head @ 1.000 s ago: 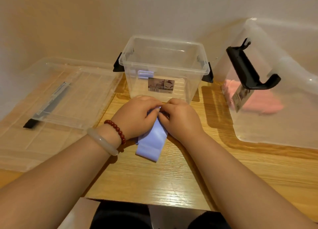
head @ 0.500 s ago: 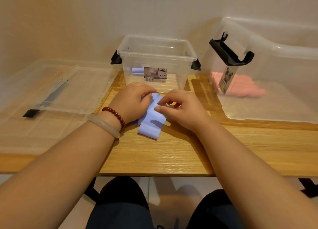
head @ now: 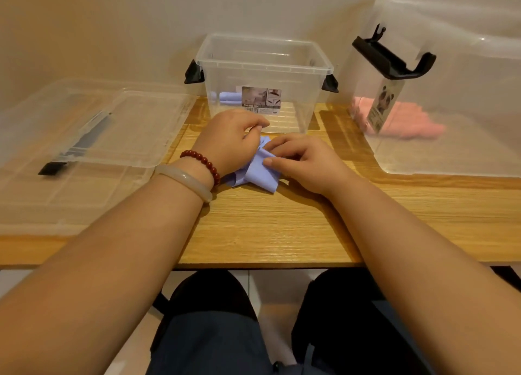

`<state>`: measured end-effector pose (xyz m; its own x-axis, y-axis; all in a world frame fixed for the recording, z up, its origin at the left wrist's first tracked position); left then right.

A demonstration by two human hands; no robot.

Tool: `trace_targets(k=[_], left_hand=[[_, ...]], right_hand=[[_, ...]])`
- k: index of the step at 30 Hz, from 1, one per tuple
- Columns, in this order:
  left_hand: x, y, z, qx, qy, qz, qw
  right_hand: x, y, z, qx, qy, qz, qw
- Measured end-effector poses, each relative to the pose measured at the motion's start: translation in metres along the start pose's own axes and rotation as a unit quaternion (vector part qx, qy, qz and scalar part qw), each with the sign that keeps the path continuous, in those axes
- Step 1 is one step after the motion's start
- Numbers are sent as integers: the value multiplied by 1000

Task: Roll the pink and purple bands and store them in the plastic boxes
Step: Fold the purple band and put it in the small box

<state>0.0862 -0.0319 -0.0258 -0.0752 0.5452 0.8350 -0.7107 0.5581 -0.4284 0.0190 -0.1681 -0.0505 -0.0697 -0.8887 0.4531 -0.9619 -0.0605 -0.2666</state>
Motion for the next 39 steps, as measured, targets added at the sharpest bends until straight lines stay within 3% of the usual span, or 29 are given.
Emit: trace_targets(k=[13,20,25,31,39], left_hand=[[1,3,-3,-26,63,33,997],[0,4,-3,-2,110,23,994],[3,4,1,-19,175,44,983],[11,-2,2,28,228,67,971],[37,-16,11,36,282,59,957]], right_hand=[[18,-13,0,-16,-68,147,987],[17,-17,-12,35,-94,141,985],[19,-24,-21,24,-80,132,988],[41,-30,-43,35,-114,197,973],[57,-54,-89,76,-138,176,972]])
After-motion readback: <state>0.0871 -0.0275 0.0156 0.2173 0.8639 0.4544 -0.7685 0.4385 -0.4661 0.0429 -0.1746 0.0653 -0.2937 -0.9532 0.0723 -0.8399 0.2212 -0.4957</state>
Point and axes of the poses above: each hand's wrist, its own y-axis away from the middle knuckle, its own x-axis out of the back of the hand, z = x × y, the point moved 4 cm from there along -y, towards the middle knuckle, and after that the axes turned 12 degrees about -y, right-handed, at the moved point
